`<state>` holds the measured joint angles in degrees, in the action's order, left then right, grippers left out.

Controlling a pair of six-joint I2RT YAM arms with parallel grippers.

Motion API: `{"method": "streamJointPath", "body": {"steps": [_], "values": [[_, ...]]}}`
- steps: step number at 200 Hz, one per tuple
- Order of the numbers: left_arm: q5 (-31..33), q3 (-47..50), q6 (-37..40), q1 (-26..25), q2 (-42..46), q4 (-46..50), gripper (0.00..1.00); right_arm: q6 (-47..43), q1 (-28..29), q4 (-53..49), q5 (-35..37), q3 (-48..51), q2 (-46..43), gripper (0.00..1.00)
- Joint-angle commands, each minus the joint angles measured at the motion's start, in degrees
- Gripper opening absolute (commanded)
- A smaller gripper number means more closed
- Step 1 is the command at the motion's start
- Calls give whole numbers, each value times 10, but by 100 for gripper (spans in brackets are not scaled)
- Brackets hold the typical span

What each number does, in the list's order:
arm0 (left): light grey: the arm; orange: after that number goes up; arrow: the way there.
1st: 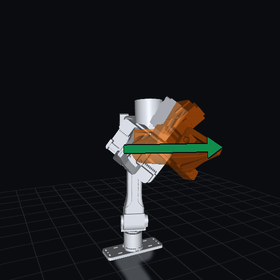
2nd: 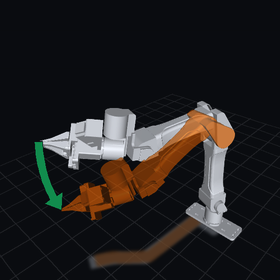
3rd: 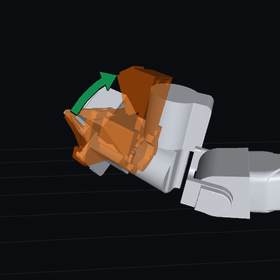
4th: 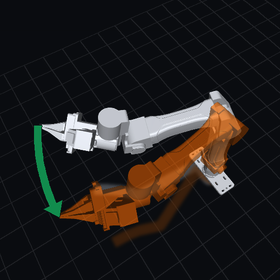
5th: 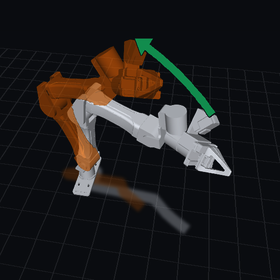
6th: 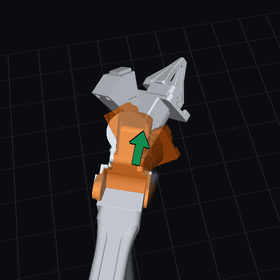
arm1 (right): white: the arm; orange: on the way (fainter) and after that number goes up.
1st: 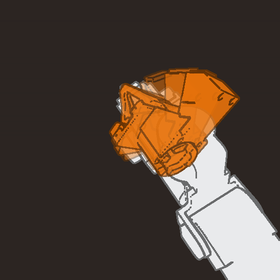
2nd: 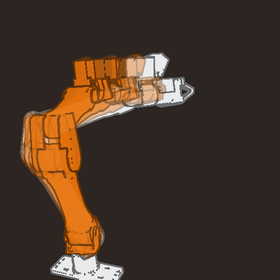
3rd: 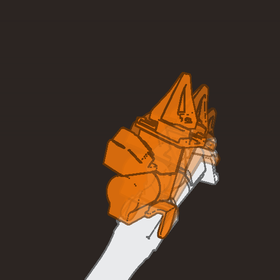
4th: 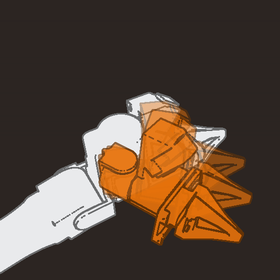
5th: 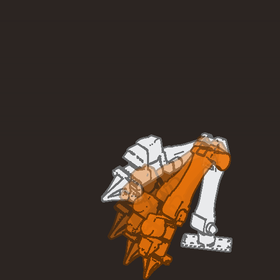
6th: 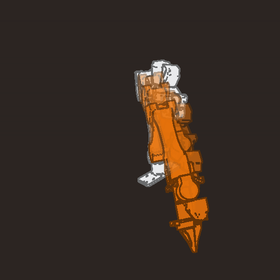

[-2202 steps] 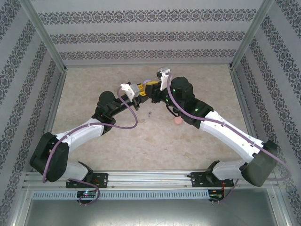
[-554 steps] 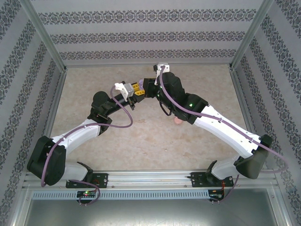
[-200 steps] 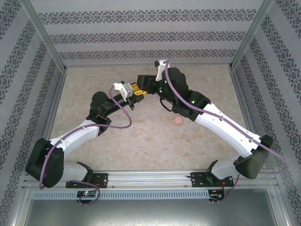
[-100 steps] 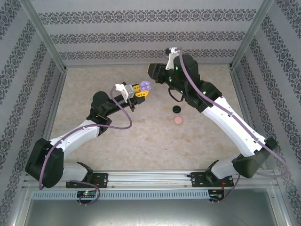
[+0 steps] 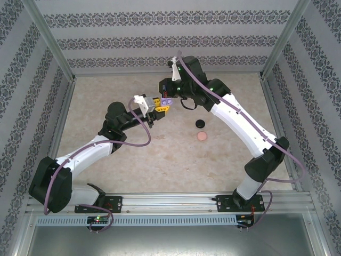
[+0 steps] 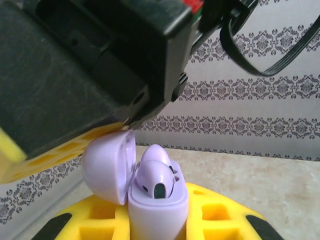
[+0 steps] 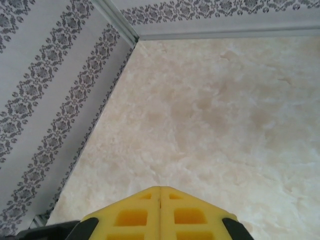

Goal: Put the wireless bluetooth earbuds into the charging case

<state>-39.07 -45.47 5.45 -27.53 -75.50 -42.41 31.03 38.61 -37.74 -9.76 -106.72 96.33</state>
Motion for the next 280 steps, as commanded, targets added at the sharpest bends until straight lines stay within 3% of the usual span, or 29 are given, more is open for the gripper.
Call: {"method": "streamJointPath", "body": {"steps": [1, 30, 55, 85, 115, 144, 163, 197, 235, 280], "values": [[17, -24, 11, -6, 3, -16, 0, -10, 9, -36, -38, 41, -46, 3], [39, -24, -7, -6, -10, -32, 0, 14, 6, -13, -17, 135, -130, 3], [42, -29, -52, -6, -39, -38, 0, 59, -37, 21, 59, 200, -191, 6], [64, -36, -147, -7, -89, -21, 0, 97, -103, 53, 98, 289, -242, 19], [99, -36, -233, -6, -135, 19, 0, 95, -133, 59, 111, 373, -278, 35], [105, -94, -314, -6, -195, 153, 0, 92, -154, 61, 120, 434, -305, 47], [76, -149, -367, -8, -254, 228, 0, 90, -169, 60, 121, 458, -315, 51], [63, -179, -446, -12, -335, 238, 0, 81, -187, 58, 117, 472, -321, 53], [71, -206, -476, -15, -376, 297, 0, 77, -197, 57, 113, 470, -325, 56], [107, -234, -468, -17, -395, 404, 15, 70, -202, 55, 108, 460, -324, 63]]}}
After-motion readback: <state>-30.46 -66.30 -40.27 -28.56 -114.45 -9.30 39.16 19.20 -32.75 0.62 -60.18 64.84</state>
